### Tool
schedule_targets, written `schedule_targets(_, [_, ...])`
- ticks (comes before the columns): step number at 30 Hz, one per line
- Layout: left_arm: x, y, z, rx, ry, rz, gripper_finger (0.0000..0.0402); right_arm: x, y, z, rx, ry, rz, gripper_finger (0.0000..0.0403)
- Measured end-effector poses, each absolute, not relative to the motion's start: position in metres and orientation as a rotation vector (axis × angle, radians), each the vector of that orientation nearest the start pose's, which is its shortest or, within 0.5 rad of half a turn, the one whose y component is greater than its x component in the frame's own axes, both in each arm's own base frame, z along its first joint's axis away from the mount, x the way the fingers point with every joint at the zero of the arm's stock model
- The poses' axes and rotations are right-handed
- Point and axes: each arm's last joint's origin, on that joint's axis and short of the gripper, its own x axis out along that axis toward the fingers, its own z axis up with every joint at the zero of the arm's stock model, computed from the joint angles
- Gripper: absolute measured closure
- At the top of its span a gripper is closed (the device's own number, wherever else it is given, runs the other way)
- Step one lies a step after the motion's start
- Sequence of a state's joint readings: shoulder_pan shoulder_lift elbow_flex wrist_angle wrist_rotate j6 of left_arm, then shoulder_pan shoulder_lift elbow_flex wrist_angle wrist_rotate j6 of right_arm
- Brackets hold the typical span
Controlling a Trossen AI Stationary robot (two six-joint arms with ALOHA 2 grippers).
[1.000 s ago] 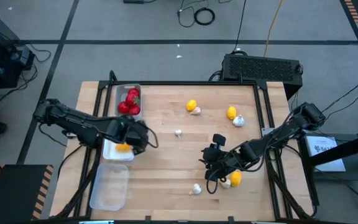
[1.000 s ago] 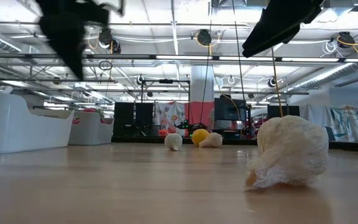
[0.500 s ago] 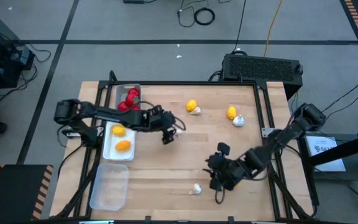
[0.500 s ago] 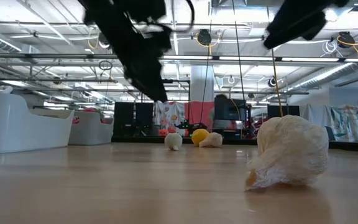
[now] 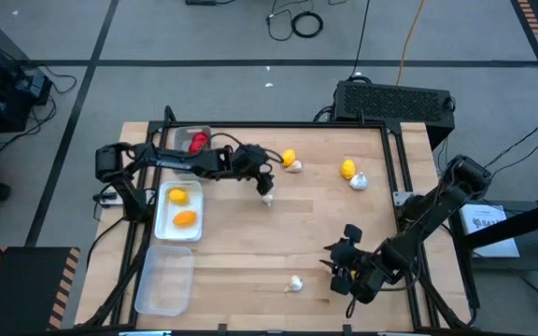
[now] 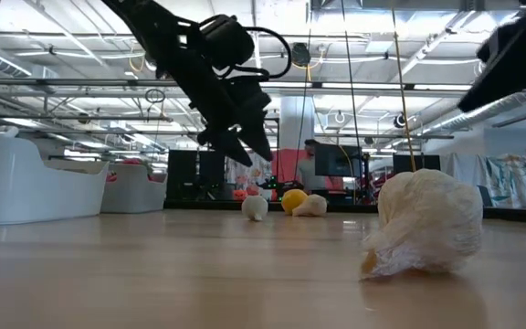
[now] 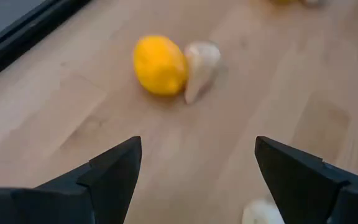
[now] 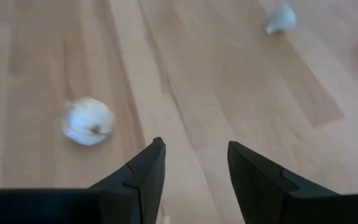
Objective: Sort produce into baskets
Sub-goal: Put the lemon into the white bin
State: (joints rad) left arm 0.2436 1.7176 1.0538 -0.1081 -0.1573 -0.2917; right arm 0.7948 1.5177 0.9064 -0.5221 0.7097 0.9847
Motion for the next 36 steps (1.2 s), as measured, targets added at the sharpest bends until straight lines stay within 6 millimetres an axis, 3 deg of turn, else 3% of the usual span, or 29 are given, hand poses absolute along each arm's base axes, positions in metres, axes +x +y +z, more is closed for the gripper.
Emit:
schedule_targets(7, [0.349,0.122,0.19,-0.514,0.663,0.601,0.008,0.2,0.179,0.177,0.242,0.757,-0.384,0.0239])
schedule_targets(13, [0.383,0.134,0.195,-0.551,0.611,0.569,0.008,0.192,0.184,0.167,0.277,0.74,-0.339,0.0239])
schedule_targets(19, [0.413,0.15,0.197,-0.49,0.612,0.662,0.008,0.186,0.192,0.167,0.28,0.735,-0.299,0.0239])
schedule_targets(26, [0.432,0.16,0.185,-0.544,0.657,0.735,0.008,0.184,0.195,0.168,0.277,0.722,-0.286,0.0239])
schedule_targets(31, [0.435,0.168,0.164,-0.596,0.734,0.779,0.008,0.184,0.195,0.168,0.276,0.721,-0.288,0.0239])
schedule_targets(36, [0.438,0.167,0.161,-0.575,0.743,0.792,0.008,0.184,0.195,0.168,0.279,0.721,-0.288,0.0239])
